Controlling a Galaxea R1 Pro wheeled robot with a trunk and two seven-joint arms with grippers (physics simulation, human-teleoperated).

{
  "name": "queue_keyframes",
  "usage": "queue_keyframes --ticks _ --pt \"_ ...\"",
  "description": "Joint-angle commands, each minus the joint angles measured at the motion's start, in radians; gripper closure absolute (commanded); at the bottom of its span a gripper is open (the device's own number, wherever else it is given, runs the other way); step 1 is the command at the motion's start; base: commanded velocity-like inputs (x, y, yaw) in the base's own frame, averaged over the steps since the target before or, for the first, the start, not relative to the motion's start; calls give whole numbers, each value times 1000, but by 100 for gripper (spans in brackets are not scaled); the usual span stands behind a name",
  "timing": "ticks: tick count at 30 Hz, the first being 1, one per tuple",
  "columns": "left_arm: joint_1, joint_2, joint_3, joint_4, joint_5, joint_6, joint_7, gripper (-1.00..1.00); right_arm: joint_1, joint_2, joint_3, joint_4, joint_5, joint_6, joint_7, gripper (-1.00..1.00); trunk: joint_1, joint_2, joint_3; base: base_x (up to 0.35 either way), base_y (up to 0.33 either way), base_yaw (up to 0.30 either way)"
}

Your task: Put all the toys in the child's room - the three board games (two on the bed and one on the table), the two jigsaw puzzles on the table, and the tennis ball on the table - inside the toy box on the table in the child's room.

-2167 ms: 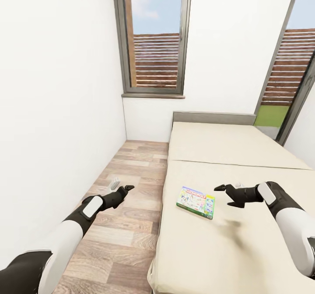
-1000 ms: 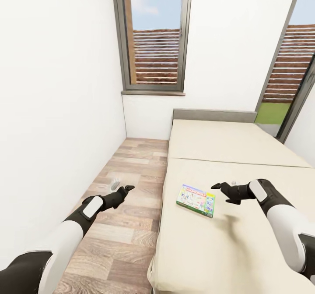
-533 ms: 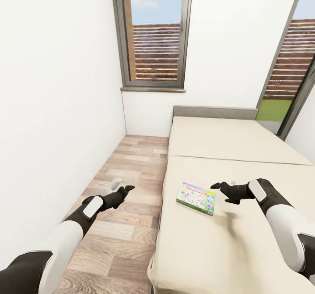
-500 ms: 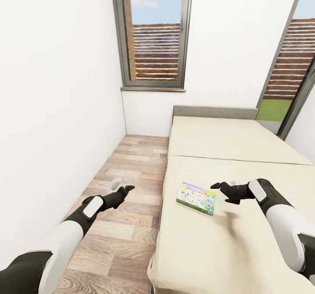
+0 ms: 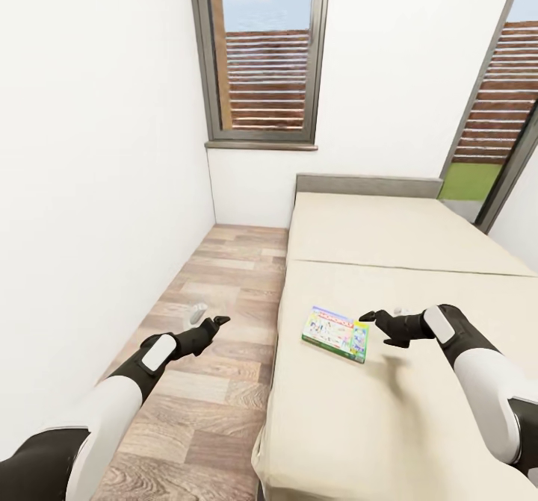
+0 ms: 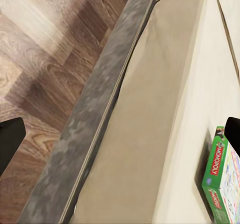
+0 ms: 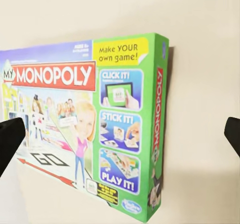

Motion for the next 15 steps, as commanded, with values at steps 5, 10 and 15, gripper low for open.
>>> queue_keyframes --ticks 5,10,15 --pt "-1 0 3 0 3 6 -1 -100 -1 1 -7 0 10 5 8 -100 0 0 -9 0 0 0" --pt "-1 0 4 0 3 6 -1 -100 -1 1 -7 0 10 5 8 -100 0 0 -17 0 0 0" --pt "-1 0 4 0 3 6 -1 -100 -1 1 -6 0 10 5 8 -100 0 0 -25 0 0 0"
